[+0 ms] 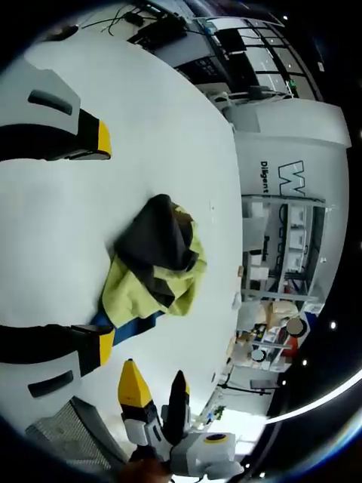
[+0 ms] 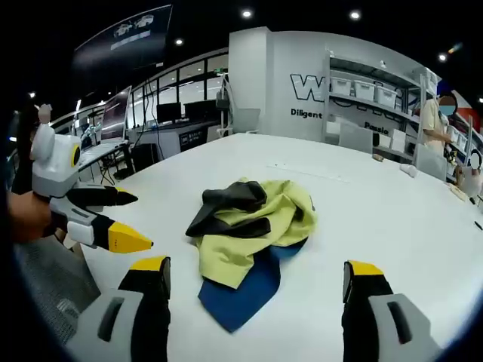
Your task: Fold the garment on the visible template until the final outline fits inside the template.
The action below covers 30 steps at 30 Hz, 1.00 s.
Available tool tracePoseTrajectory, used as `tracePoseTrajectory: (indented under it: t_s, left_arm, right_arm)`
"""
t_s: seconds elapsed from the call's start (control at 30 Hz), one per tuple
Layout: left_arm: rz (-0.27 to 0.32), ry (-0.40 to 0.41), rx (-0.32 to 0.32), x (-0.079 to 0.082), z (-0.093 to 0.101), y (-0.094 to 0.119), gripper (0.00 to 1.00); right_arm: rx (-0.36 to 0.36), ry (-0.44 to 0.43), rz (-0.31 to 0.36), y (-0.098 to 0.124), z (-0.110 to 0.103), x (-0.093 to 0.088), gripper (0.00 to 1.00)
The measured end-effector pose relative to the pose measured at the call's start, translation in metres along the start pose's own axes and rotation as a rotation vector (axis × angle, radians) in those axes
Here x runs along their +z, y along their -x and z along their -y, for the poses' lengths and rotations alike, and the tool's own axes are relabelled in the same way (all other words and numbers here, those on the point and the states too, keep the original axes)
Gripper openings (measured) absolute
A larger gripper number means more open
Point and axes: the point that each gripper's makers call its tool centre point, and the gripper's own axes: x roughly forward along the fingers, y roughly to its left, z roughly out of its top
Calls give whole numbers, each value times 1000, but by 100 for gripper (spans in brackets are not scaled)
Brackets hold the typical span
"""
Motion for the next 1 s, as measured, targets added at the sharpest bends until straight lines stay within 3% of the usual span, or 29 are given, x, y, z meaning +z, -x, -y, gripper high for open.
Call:
tracePoseTrajectory:
  t_s: [1.0]
  left_arm:
    - [-8,-3,-3,-2,1,-1,84]
  right_arm:
    - [2,2,-14,0,0,-3,96]
